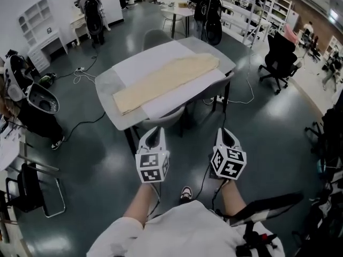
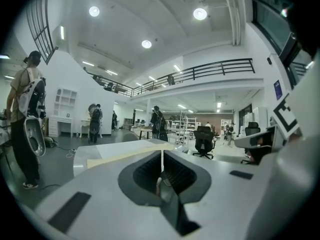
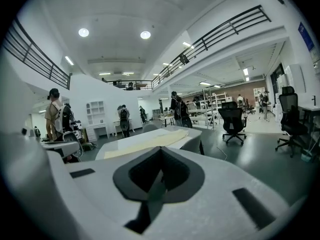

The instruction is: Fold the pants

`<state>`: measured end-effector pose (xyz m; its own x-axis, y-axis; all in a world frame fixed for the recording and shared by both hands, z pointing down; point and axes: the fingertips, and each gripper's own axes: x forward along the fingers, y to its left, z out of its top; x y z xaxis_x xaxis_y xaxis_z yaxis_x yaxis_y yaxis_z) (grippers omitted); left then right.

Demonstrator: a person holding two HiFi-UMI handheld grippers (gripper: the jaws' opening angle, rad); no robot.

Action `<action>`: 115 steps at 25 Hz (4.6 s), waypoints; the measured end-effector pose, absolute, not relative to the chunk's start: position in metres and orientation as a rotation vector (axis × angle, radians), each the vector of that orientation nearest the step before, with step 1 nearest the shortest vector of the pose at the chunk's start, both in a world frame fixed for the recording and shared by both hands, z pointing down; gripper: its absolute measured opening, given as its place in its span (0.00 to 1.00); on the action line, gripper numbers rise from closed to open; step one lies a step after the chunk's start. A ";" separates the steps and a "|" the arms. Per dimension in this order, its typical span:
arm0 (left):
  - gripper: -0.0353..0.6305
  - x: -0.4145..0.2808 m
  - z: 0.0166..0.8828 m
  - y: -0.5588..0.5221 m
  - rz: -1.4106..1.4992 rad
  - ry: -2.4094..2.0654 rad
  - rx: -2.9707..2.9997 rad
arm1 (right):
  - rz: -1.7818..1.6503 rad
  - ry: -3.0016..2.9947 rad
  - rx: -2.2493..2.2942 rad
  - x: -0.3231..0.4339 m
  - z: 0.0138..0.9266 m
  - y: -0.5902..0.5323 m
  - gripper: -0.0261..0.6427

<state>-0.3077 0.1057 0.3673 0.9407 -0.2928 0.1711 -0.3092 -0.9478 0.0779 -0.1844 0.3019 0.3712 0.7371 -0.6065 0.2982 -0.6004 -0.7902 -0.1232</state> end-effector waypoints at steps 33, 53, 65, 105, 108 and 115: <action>0.08 0.058 0.391 -0.008 0.256 -0.513 2.947 | -0.650 1.007 -2.839 0.197 0.407 0.200 0.03; 0.08 0.198 0.409 -0.169 0.295 -0.742 2.870 | -0.700 1.240 -2.800 0.380 0.419 0.010 0.03; 0.08 0.277 0.415 -0.177 0.355 -0.941 2.794 | -0.706 1.489 -2.754 0.477 0.423 -0.032 0.03; 0.08 0.416 0.599 -0.158 0.746 -1.005 2.579 | -1.335 1.319 -2.684 0.671 0.644 0.009 0.21; 0.08 0.421 0.611 -0.163 0.775 -1.005 2.573 | -1.379 1.293 -2.674 0.682 0.662 -0.001 0.26; 0.08 0.434 0.626 -0.171 0.797 -0.996 2.581 | -1.472 1.285 -2.703 0.693 0.693 -0.012 0.33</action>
<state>0.4339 -0.1714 0.6258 0.6142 -0.5380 0.5773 -0.6815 -0.7305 0.0442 0.6925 -0.0119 0.6927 0.3200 -0.5335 0.7829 -0.7037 -0.6872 -0.1806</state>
